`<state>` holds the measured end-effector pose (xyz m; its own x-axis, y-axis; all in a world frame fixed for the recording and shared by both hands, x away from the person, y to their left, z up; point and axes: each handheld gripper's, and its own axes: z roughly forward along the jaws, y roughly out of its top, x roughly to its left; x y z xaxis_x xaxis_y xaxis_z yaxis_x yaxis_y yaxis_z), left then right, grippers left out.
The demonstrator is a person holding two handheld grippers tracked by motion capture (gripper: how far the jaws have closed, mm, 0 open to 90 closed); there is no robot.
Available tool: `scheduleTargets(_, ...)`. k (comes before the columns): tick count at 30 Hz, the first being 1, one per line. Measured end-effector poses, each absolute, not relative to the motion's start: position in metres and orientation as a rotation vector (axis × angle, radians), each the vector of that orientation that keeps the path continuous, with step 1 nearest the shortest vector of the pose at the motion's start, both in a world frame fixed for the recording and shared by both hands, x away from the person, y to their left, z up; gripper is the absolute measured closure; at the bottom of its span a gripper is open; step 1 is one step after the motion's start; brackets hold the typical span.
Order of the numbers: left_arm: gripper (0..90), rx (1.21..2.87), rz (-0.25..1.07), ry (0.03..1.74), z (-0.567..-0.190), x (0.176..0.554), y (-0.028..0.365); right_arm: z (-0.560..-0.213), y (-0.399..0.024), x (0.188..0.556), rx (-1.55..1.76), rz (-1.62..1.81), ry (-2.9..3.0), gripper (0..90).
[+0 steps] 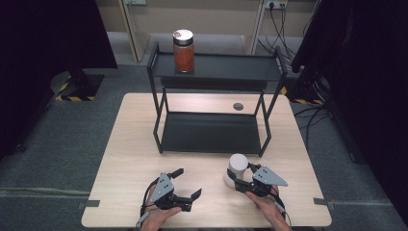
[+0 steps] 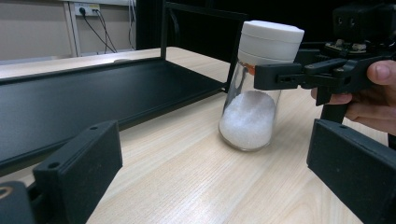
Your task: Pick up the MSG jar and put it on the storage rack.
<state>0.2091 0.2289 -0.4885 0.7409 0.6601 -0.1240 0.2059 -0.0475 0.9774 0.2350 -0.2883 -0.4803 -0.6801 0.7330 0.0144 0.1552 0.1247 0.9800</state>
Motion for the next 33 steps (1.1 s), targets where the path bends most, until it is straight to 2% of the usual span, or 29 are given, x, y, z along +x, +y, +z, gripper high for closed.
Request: scheduleTargets(33, 2.3, 1.607, 0.436, 0.709, -0.488, 0.208, 0.23, -0.454, -0.293, 0.234, 0.802, 1.616, 1.934, 35.5)
